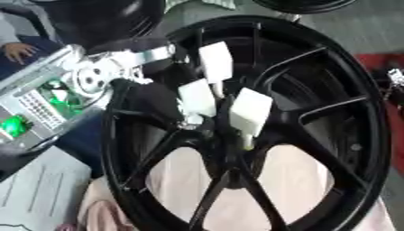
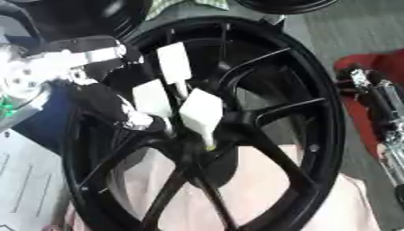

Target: Pull the pin out of the wheel hub.

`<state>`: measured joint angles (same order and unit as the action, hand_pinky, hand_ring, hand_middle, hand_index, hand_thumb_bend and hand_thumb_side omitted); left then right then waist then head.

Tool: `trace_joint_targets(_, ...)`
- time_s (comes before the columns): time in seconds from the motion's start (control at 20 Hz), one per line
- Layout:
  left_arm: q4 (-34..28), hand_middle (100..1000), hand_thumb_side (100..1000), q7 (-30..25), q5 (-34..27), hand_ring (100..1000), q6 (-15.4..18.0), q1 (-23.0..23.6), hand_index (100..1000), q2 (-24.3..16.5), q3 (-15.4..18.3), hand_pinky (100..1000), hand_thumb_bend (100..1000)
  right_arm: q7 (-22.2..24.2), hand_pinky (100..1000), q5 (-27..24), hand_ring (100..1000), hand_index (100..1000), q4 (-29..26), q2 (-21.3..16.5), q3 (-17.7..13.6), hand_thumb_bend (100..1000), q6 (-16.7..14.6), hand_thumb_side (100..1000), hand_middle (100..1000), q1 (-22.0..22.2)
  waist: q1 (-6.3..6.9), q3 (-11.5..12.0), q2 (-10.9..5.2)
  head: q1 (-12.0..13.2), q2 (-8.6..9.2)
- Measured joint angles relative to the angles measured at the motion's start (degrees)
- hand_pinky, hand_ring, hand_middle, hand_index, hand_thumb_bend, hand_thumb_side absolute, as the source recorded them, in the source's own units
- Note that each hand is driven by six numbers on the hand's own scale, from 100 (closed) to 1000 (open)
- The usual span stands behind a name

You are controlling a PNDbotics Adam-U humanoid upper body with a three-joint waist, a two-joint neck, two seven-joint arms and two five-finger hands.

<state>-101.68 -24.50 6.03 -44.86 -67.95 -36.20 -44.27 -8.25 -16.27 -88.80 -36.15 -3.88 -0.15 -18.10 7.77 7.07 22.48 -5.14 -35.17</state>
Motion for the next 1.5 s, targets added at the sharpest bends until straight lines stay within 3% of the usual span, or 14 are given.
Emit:
trace_joint_targets(0.55,0.1,473,180,0.1,0.0,587,0.1,0.0,620,0.0,0.0,661,473,-0.1,760,0.0,719,718,0.0,0.0,0.0,100,-0.1,741,670,0.0,0.00,0.0,0.00,0.1,0.00)
trace_joint_targets(1.05,1.1,434,193,0.5,0.2,564,0.6,0.0,570,0.0,0.1,641,424,0.0,760,0.0,719,718,0.0,0.0,0.0,100,-0.1,744,669,0.1,0.00,-0.2,0.01,0.3,0.00)
trace_joint_targets(1.5,1.1,384,134,1.4,-0.5,545,1.2,0.0,506,0.0,0.3,629,389,0.1,761,0.0,719,719,0.0,0.0,0.0,100,0.1,745,668,0.1,-0.01,-0.3,0.03,0.3,0.00)
